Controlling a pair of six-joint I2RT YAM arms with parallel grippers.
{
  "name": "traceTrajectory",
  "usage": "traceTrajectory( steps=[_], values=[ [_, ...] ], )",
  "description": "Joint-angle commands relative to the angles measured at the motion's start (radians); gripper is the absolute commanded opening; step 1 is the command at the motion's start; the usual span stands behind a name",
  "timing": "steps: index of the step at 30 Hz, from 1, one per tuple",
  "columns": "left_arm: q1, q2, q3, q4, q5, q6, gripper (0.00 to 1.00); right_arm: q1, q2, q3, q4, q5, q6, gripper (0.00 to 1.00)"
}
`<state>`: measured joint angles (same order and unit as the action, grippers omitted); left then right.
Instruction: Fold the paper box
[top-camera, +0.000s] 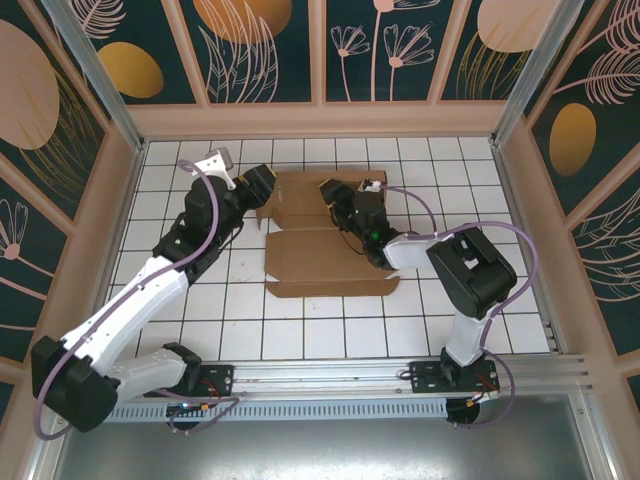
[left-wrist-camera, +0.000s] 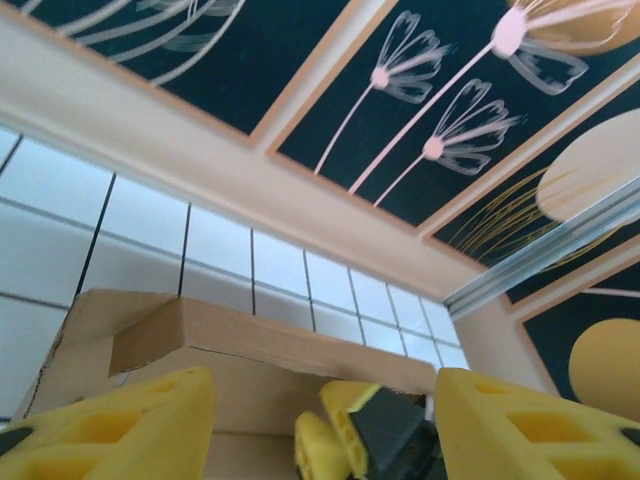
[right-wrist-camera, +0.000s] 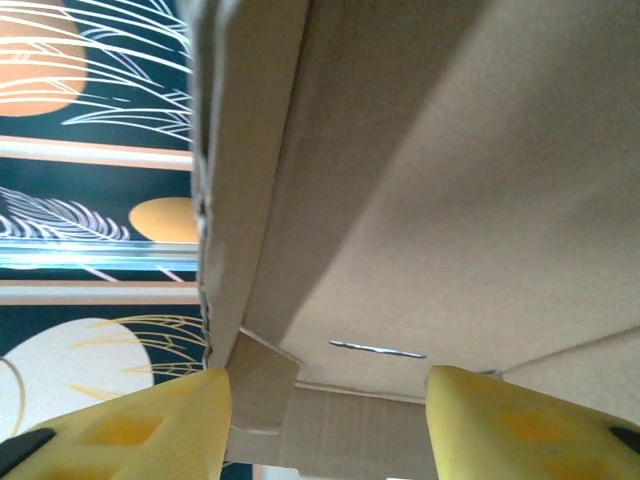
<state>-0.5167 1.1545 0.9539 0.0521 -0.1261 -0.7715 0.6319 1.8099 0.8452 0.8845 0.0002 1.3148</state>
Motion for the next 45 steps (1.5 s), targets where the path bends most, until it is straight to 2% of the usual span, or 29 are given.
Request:
traceTrajectory(
  steps=[1,6,12,20,24,28,35,39,45],
  values=[
    [0.035,0.056,-0.007,-0.052,0.146,-0.031,0.58,-0.019,0.016,-0.055,0.199,0.020,-0.021,0.55],
    [0.044,0.089,0.050,-0.075,0.115,-0.024,0.57,-0.026,-0.002,-0.098,0.258,-0.029,-0.020,0.58],
    [0.044,0.068,0.050,-0.064,0.064,-0.022,0.56,0.007,-0.126,-0.190,0.220,0.099,0.054,0.58],
    [0.044,-0.015,-0.016,-0.025,0.027,0.004,0.57,0.077,-0.241,-0.105,-0.101,0.306,0.192,0.55],
    [0.044,-0.051,-0.044,-0.012,0.001,0.010,0.58,0.089,-0.187,-0.009,-0.236,0.311,0.273,0.58],
    [0.046,-0.068,-0.055,-0.003,-0.009,0.016,0.59,0.099,-0.104,0.057,-0.233,0.316,0.288,0.62],
    [0.046,-0.070,-0.072,0.027,0.009,0.010,0.59,0.104,0.016,0.135,-0.153,0.296,0.235,0.63],
    [0.047,-0.072,-0.091,0.040,0.013,0.010,0.59,0.101,0.049,0.136,-0.077,0.300,0.232,0.61],
    [0.047,-0.064,-0.101,0.052,0.018,0.009,0.58,0.098,0.052,0.140,-0.070,0.325,0.202,0.50]
  ],
)
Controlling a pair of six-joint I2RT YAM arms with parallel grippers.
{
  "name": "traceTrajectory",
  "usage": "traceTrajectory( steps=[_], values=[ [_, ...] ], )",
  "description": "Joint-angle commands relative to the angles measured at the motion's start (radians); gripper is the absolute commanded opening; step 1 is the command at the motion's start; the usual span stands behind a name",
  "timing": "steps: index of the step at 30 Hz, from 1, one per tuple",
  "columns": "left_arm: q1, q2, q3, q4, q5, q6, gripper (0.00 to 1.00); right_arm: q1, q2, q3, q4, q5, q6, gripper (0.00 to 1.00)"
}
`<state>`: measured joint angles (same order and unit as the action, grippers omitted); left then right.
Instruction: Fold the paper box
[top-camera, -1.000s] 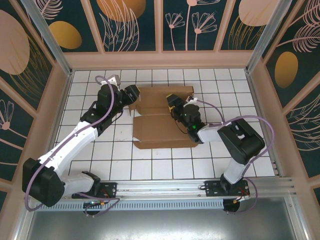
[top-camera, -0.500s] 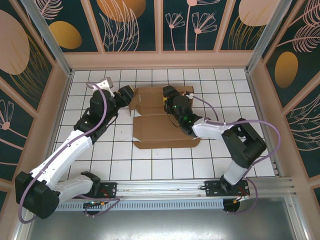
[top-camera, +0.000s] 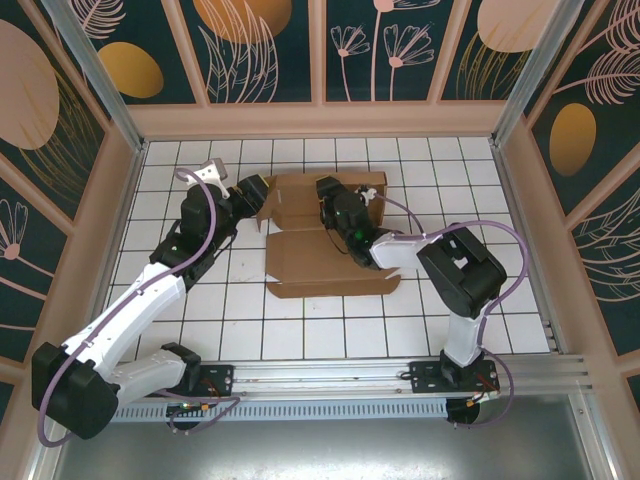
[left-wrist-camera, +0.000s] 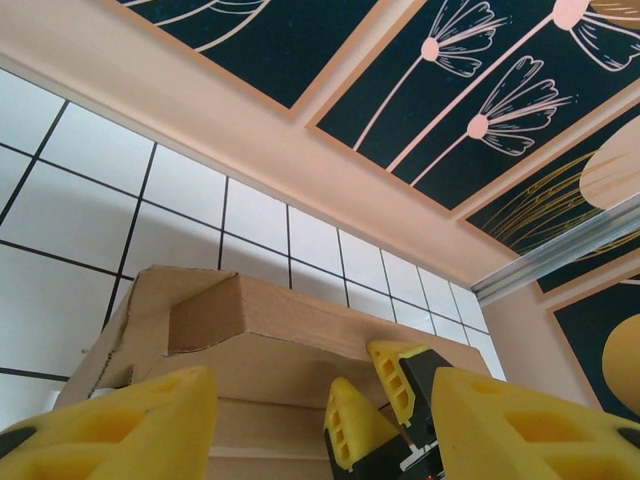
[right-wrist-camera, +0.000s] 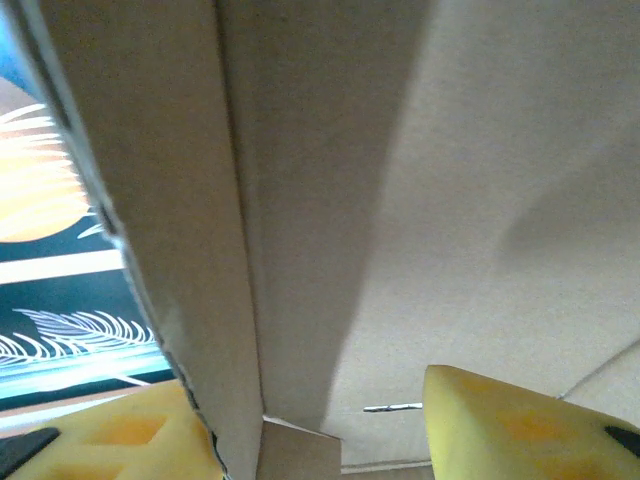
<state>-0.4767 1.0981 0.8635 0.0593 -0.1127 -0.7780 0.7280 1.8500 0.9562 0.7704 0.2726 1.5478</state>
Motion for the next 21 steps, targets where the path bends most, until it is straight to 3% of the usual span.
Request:
traceTrajectory(
  steps=[1,12,18,21],
  values=[
    [0.007,-0.006,-0.010,0.046,0.005,0.016,0.58,-0.001,0.012,0.027,0.044,0.053,-0.032,0.49],
    [0.007,0.020,-0.003,0.045,0.001,0.006,0.58,-0.038,0.016,0.005,0.119,0.007,-0.067,0.12],
    [0.007,0.120,0.064,0.017,0.104,-0.029,0.58,-0.068,0.016,-0.009,0.134,-0.056,-0.134,0.00],
    [0.008,0.195,0.103,0.000,0.166,-0.061,0.59,-0.080,0.014,-0.041,0.187,-0.086,-0.153,0.00]
  ],
)
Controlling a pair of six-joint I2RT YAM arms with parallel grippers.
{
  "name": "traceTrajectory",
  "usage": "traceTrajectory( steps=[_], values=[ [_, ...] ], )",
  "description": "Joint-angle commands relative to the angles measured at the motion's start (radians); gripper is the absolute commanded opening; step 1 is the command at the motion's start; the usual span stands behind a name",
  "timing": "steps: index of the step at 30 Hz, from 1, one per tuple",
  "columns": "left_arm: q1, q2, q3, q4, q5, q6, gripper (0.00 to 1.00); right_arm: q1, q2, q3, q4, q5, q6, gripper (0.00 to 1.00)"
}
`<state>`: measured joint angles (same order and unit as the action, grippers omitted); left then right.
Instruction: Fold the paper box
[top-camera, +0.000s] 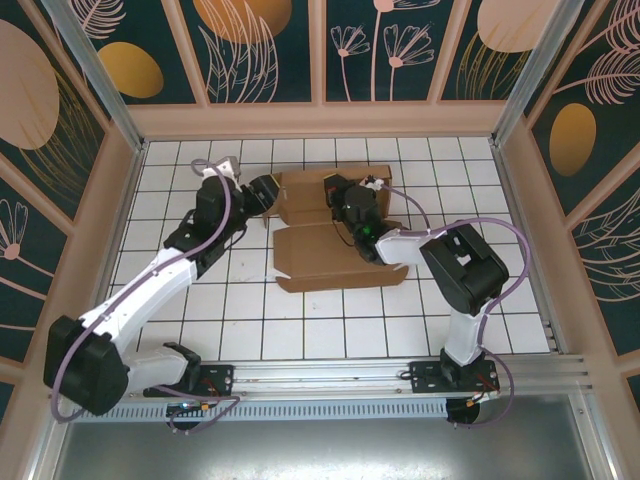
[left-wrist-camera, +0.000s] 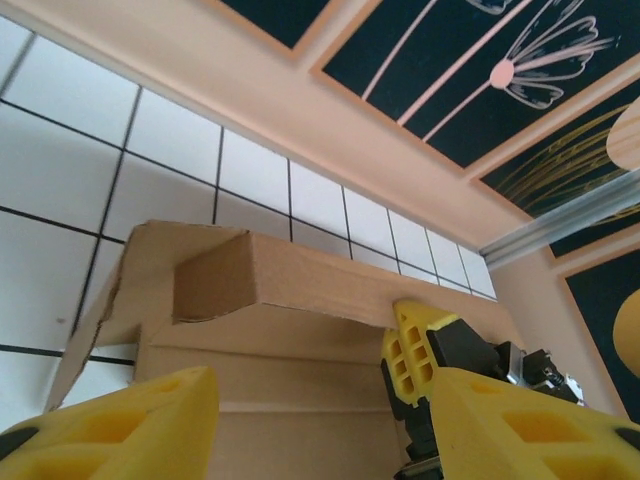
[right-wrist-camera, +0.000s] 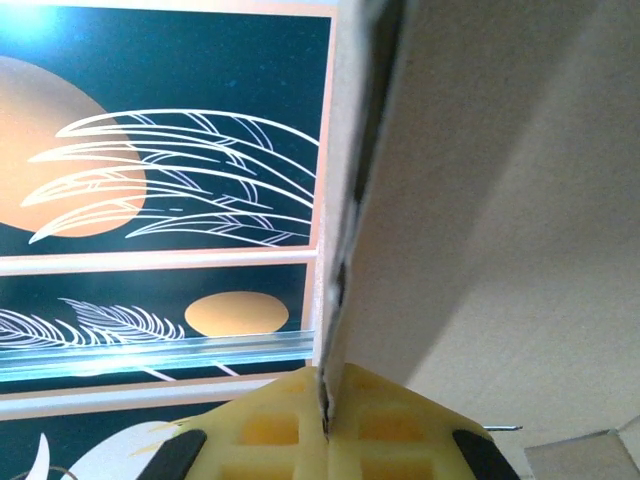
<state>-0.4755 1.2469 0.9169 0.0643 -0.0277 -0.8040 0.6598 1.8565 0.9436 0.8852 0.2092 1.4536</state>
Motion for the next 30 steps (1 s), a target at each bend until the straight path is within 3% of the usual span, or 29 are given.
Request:
traceTrajectory(
  steps=[1,11,20,30],
  values=[
    [0.006,0.080,0.100,-0.028,0.088,-0.050,0.59,-0.018,0.006,-0.035,0.083,-0.034,-0.068,0.00],
    [0.022,0.379,0.412,-0.271,0.090,-0.057,0.64,-0.043,0.026,-0.083,0.155,-0.120,-0.102,0.00],
    [0.041,0.416,0.423,-0.320,0.049,-0.043,0.63,-0.055,0.073,-0.091,0.223,-0.186,-0.063,0.00],
    [0.044,0.453,0.396,-0.267,0.105,-0.060,0.63,-0.060,0.081,-0.077,0.234,-0.216,-0.049,0.00]
  ],
)
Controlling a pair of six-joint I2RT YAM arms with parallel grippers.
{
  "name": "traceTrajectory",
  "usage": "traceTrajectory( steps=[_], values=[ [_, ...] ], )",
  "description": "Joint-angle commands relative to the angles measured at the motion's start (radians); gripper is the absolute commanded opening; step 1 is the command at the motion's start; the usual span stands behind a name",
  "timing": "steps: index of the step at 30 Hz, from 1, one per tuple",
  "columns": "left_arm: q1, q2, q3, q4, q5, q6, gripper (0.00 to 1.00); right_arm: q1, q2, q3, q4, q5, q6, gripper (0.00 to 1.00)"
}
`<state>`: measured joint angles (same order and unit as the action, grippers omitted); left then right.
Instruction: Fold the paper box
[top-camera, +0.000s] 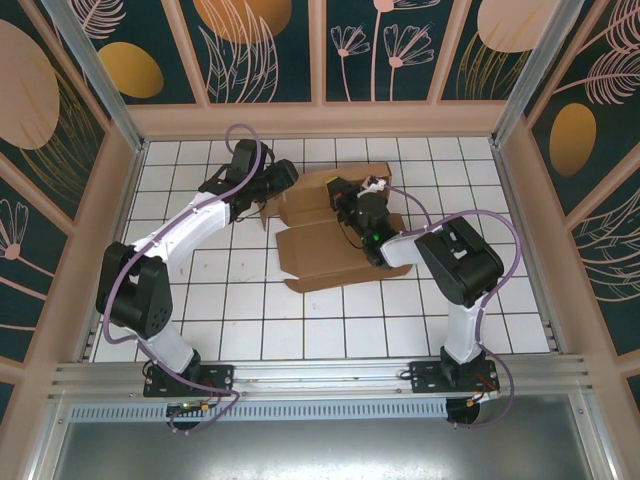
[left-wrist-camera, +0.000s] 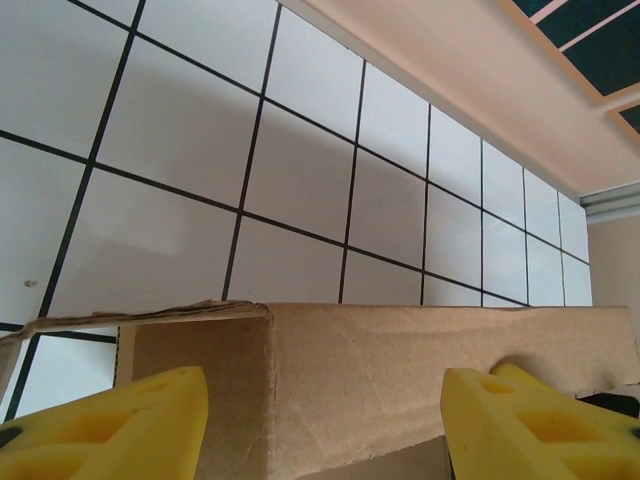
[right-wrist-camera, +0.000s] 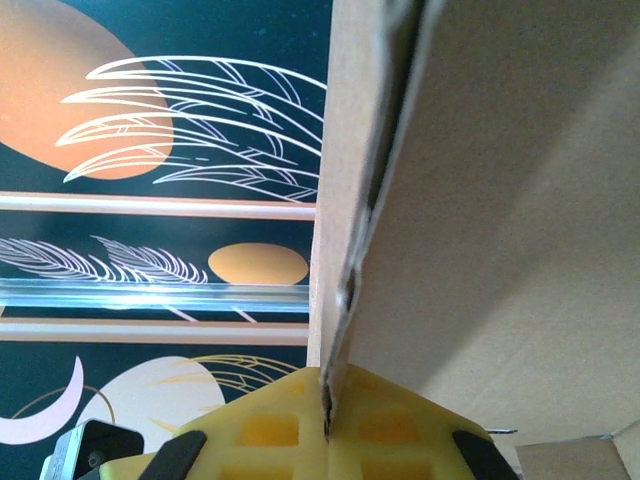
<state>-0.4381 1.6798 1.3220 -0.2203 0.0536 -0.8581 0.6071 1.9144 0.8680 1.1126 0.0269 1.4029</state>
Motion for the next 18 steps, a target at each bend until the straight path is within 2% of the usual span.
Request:
traceTrajectory(
  steps=[1,9,16,18],
  values=[
    [0.007,0.020,-0.007,0.016,0.026,-0.005,0.62,-0.008,0.024,-0.001,0.005,-0.037,0.002,0.00],
    [0.007,-0.025,0.020,-0.070,-0.035,0.045,0.63,-0.002,0.021,0.018,-0.038,-0.023,-0.009,0.00],
    [0.006,-0.033,-0.027,-0.091,0.014,-0.065,0.65,0.011,0.022,0.035,-0.069,-0.016,-0.012,0.00],
    [0.006,-0.028,-0.039,-0.076,-0.008,-0.064,0.65,0.015,0.027,0.043,-0.069,-0.016,-0.009,0.00]
  ],
)
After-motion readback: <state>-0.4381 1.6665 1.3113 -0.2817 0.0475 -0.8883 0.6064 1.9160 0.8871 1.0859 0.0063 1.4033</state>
